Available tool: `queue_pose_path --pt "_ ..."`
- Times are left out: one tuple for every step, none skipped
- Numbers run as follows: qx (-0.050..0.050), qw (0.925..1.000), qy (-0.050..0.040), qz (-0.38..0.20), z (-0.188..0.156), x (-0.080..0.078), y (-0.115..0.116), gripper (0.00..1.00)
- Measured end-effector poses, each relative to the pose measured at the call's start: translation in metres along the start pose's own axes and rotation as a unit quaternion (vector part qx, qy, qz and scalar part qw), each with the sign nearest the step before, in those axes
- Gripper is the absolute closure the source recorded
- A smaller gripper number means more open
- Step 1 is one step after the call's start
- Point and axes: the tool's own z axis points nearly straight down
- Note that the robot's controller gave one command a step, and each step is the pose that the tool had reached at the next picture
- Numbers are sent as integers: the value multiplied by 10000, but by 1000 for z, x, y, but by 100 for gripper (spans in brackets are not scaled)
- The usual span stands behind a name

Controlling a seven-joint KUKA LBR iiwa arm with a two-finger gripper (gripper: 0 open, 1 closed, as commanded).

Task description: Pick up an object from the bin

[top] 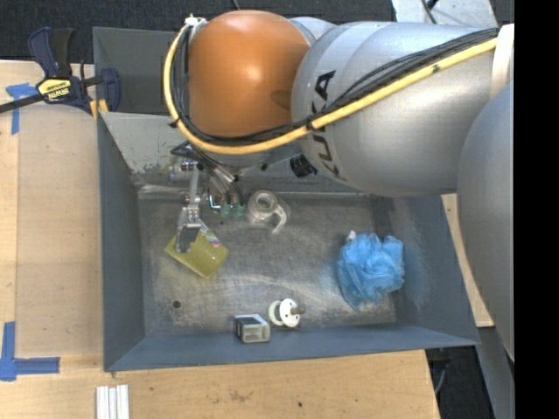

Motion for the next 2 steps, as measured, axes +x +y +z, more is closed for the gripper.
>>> queue_pose_path --pt "-13 10000 -36 17 -4 -2 -1 100" --pt "-12 10000 -37 18 -4 -2 -1 100"
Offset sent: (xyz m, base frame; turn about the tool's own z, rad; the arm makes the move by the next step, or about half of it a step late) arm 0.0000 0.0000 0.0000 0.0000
